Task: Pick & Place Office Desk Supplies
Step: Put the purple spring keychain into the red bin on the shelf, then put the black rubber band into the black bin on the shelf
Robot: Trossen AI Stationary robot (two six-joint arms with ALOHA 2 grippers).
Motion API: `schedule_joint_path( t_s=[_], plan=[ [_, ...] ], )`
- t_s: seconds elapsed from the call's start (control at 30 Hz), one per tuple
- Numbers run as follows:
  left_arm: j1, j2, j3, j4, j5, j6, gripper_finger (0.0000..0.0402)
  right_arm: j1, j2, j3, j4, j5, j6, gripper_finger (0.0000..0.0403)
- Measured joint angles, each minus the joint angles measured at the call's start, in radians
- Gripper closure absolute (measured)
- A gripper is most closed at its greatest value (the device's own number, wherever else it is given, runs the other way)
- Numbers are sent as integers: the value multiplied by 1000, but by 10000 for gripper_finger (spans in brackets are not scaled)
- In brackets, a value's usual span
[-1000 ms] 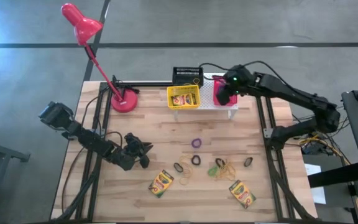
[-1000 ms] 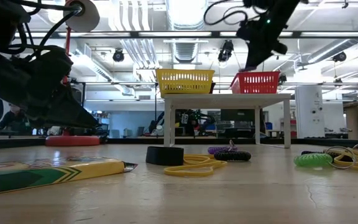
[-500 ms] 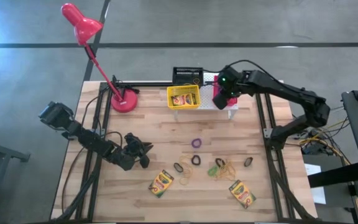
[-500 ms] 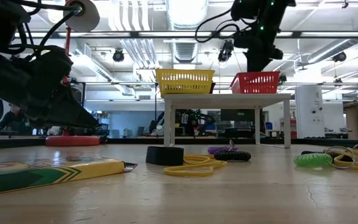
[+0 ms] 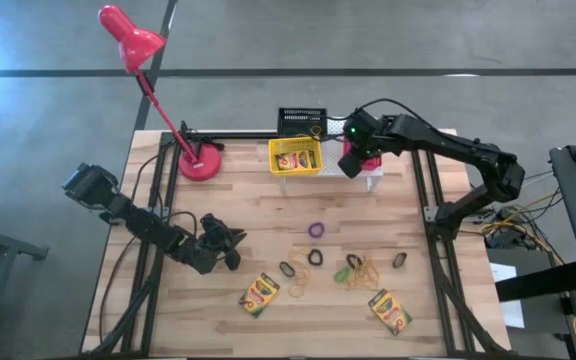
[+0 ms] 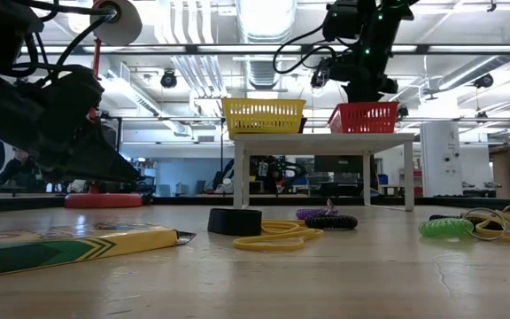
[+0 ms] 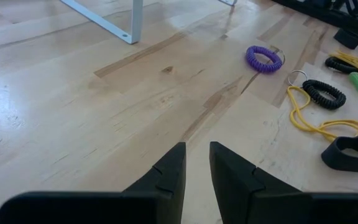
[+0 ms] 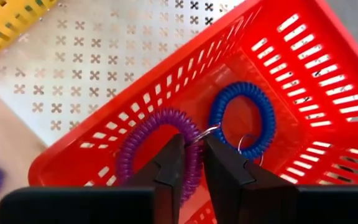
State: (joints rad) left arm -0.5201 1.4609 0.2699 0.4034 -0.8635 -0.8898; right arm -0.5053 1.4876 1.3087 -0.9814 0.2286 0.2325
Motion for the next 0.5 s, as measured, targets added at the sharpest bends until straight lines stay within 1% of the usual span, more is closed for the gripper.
schedule_joint_path(
  t_s=[0.13, 0.3, 0.4, 0.5],
  plan=[
    [0, 0, 0, 0, 0, 0, 324, -13, -2, 0, -6, -43, 1, 298],
    [0, 0, 0, 0, 0, 0, 324, -20, -12, 4, -5, -41, -12, 241],
    [0, 0, 0, 0, 0, 0, 324, -8, -52, 12, 3, -26, -4, 222],
    [0, 0, 0, 0, 1, 0, 324, 40, -115, 11, 13, 22, 8, 216]
  ],
)
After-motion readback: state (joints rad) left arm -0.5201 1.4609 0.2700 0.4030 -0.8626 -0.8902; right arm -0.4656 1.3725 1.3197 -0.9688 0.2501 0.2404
